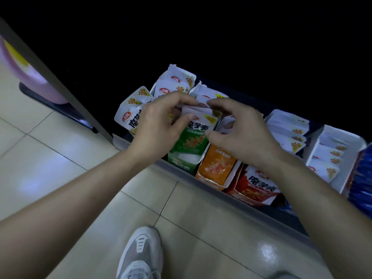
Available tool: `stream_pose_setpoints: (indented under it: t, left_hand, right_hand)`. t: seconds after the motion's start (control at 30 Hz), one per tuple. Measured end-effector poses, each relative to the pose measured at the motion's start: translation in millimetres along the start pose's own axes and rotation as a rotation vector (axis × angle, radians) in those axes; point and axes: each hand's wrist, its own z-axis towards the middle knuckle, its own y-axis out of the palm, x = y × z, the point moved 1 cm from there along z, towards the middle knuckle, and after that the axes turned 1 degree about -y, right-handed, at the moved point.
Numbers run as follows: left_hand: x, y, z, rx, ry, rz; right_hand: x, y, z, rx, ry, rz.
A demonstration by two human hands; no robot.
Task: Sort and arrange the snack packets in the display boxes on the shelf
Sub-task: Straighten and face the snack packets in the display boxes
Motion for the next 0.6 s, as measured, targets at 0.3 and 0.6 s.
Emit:
stream_pose_setpoints:
  t: [0.3, 0.6]
  left_hand:
    - [-8, -1, 16, 0.222, -0.203, -0.109]
    - [-23, -3, 66, -0.093, -0.250, 0.209]
  right_hand:
    - [13, 8, 11, 0.238, -0.031, -0.067]
    - [13, 3, 10, 0.180, -0.057, -0.059]
